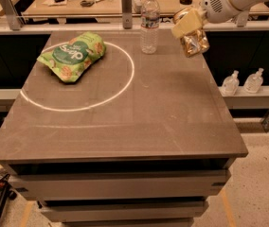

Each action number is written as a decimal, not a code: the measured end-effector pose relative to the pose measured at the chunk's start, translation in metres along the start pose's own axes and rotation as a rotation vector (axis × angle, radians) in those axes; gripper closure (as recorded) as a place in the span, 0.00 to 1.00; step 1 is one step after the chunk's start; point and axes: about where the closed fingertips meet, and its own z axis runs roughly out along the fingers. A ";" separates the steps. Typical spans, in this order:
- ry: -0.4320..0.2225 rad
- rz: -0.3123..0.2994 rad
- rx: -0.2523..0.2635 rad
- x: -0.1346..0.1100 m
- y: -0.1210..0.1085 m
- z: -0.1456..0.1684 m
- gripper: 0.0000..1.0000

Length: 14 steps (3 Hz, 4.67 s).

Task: Place orange can upright

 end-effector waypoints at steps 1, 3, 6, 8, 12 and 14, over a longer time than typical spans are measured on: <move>-0.056 -0.088 -0.112 0.009 0.013 -0.006 1.00; -0.069 -0.123 -0.132 0.006 0.018 -0.005 1.00; -0.363 -0.123 -0.175 -0.027 0.033 0.006 1.00; -0.445 -0.143 -0.145 -0.016 0.055 0.007 1.00; -0.572 -0.123 -0.046 0.006 0.061 0.022 1.00; -0.808 -0.059 -0.015 -0.001 0.055 0.025 1.00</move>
Offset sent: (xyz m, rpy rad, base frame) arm -0.0150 0.0025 -0.0022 0.0416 -0.0268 0.1279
